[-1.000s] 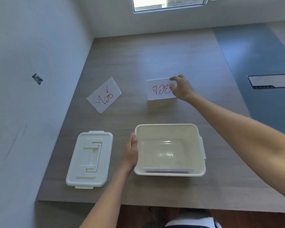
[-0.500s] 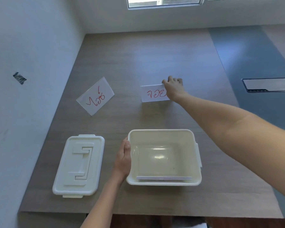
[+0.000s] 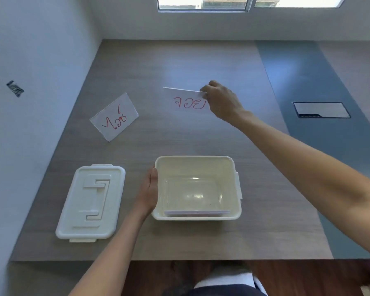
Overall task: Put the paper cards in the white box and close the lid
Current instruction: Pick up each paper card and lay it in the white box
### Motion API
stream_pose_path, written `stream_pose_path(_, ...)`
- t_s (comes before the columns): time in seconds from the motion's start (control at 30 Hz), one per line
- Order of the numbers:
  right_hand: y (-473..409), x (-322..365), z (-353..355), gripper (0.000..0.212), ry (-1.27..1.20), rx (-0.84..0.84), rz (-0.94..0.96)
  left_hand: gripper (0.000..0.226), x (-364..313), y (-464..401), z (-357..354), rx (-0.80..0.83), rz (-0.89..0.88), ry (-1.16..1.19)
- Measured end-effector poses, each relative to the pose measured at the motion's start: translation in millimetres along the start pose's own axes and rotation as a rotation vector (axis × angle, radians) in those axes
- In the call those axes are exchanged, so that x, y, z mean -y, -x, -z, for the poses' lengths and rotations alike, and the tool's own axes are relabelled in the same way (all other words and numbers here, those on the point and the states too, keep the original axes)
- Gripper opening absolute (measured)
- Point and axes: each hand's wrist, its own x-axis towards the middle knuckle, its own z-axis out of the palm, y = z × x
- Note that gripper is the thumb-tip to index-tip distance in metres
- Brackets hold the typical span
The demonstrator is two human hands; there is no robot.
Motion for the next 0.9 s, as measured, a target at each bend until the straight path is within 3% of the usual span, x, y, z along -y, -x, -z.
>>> stream_pose_path(0.2, 72.8, 24.2, 49.3, 0.025, -0.284, -0.172, 0.071, 0.035, 6.4, 0.6, -0.9, -0.030, -0.023, -0.019)
stream_pose_path(0.4, 175.4, 48.4, 41.0, 0.025, -0.402, -0.230, 0.093, 0.042, 7.4, -2.2, -1.6, -0.030, -0.034, -0.026)
stream_pose_path(0.57, 235.5, 55.6, 6.2, 0.028, -0.466, -0.103, 0.089, 0.039, 2.8, 0.9, -0.9, -0.029, -0.044, 0.006)
stream_pose_path(0.9, 274.1, 64.5, -29.7, 0.027, -0.443, 0.356, 0.028, 0.034, 0.1, 2.5, -1.7, -0.025, -0.033, 0.004)
